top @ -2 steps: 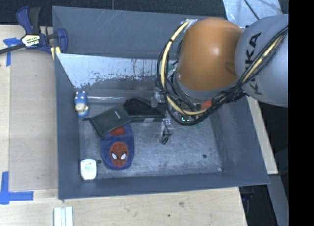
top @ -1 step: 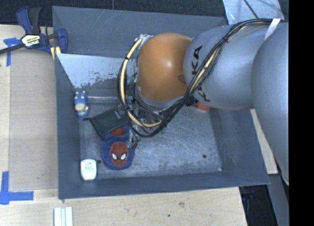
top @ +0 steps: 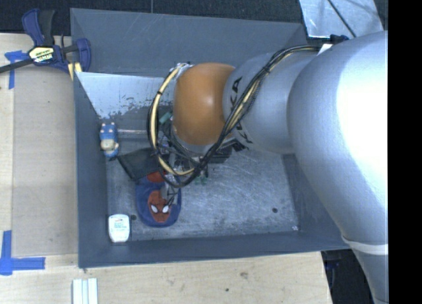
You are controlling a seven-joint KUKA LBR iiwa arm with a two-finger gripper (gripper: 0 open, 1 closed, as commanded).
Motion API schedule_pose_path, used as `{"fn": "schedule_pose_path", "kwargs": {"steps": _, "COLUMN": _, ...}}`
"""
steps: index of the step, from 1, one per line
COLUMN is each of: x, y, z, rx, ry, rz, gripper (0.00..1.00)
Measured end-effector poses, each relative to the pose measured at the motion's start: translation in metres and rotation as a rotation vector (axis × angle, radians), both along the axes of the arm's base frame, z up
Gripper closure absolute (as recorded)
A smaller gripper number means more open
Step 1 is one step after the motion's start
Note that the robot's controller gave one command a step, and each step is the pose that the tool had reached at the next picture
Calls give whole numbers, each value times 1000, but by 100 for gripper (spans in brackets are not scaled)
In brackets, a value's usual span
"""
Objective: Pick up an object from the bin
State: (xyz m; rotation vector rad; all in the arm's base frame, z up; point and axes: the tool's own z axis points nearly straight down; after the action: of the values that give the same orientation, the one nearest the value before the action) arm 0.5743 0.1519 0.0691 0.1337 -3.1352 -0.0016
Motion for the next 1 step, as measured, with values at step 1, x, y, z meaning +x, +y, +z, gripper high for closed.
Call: {"fn": "schedule_pose_path", "kwargs": {"steps": 1, "x": 6, "y": 1, "z": 8, "rx": 5, "ry": -22, "rz": -4, "gripper": 100}}
